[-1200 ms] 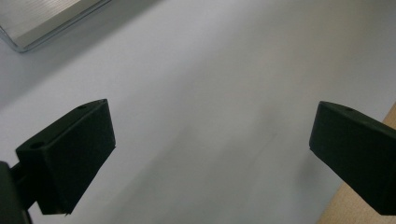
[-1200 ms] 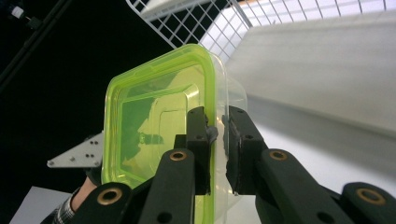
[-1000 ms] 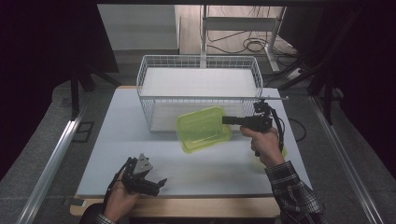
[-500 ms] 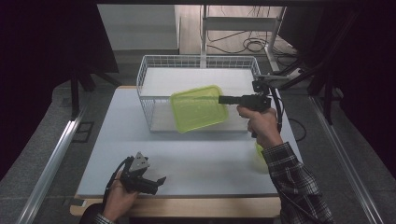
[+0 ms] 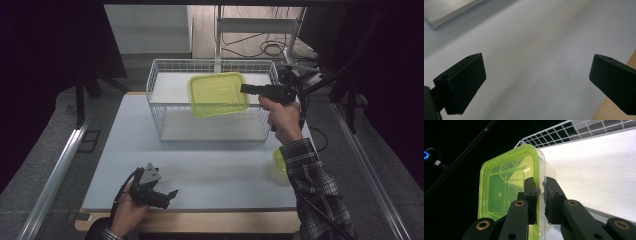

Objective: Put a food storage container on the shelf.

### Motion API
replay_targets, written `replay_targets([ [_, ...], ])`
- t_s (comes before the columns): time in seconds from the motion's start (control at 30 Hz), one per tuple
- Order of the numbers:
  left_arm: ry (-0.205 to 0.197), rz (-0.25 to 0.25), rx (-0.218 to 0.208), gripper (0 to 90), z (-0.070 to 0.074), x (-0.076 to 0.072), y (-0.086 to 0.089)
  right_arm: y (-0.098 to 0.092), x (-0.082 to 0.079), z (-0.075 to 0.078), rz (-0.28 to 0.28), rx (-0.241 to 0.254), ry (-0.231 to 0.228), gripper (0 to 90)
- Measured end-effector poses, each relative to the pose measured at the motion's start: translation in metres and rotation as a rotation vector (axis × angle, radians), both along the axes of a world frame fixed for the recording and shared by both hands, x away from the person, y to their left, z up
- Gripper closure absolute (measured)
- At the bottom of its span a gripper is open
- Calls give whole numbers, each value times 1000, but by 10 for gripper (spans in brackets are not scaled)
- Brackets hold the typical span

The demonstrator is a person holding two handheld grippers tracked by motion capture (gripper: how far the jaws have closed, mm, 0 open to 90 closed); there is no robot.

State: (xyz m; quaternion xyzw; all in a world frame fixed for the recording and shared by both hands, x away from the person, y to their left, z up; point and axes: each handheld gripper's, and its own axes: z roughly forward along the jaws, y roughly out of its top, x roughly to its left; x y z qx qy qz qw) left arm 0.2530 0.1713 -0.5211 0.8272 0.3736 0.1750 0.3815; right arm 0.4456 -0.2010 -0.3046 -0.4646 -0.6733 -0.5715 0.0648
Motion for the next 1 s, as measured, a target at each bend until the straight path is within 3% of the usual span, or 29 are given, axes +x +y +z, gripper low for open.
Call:
replay_targets([
  [0.03,-4,-11,-13,5,1,0,0,1,3,0,-2,1,22,804],
  [0.1,12,-9,-48,4,2,2,2,3,8,4,-13,-14,24,804],
  [0.2,14,-11,-88,5,5,4,3,4,13,8,-13,5,35,805],
  [0.27,5,2,-69,6,5,5,4,8,16,3,-37,6,40,805],
  [0.37,-11,18,-79,7,7,3,8,6,18,-1,-69,17,38,804],
  [0.5,-3,13,-60,7,4,3,6,-1,21,1,-108,38,31,804],
  [0.57,4,7,-39,7,2,3,4,-4,26,4,-148,24,19,804],
  [0.77,10,-8,1,6,0,2,0,4,35,6,-180,-14,15,803],
  [1.0,5,-5,-5,5,0,2,2,25,46,-1,-205,-67,27,802],
])
